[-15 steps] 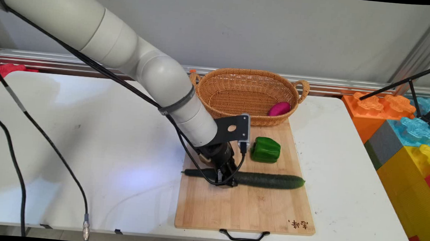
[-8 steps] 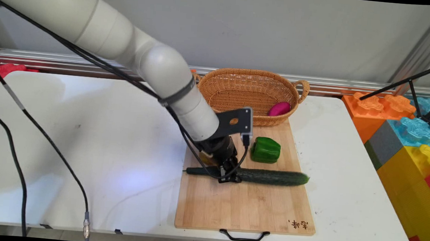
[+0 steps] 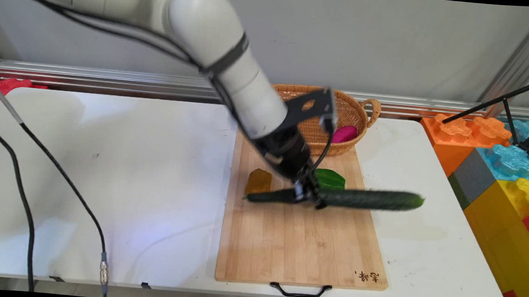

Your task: Place the picked object in the vegetable basket

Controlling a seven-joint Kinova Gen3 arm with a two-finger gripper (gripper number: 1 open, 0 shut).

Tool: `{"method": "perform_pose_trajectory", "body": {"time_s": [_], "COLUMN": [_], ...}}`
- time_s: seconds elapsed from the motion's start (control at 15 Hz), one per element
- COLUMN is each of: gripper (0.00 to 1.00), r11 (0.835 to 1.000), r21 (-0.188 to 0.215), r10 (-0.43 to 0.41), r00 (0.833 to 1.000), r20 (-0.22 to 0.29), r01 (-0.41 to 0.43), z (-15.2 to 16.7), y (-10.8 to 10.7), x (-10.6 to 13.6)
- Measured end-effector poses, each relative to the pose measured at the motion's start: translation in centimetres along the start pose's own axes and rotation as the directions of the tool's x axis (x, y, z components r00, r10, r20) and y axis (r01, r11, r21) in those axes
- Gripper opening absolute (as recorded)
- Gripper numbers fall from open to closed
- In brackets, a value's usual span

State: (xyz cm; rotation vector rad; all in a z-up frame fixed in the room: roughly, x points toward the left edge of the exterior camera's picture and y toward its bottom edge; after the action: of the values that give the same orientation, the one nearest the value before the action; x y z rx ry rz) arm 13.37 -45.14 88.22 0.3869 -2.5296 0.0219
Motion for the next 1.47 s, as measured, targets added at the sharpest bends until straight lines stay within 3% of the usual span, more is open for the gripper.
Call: {"method": "perform_pose_trajectory", "body": {"time_s": [0.2,0.53,0.73,1.0,1.2,1.47], "gripper": [0.00,0.00,0.00,0.00,0.00,0.00], "r11": [0.999,0.987,0.961,0.917,0.898,0.895], "r21": [0.032,0.155,0.264,0.384,0.419,0.417], "r10": [-0.012,-0.031,-0.041,-0.049,-0.071,-0.102], "r00": [0.999,0.992,0.987,0.985,0.985,0.982], "r20": [-0.050,-0.120,-0.157,-0.163,-0.155,-0.157], "r01": [0.013,0.050,0.082,0.109,0.131,0.159], "z": [-2.1,-4.9,-6.5,-7.2,-6.0,-2.5], "y": [-1.4,-6.0,-10.5,-16.2,-19.3,-21.6], "x": [2.4,4.8,5.3,4.3,2.6,0.6]}}
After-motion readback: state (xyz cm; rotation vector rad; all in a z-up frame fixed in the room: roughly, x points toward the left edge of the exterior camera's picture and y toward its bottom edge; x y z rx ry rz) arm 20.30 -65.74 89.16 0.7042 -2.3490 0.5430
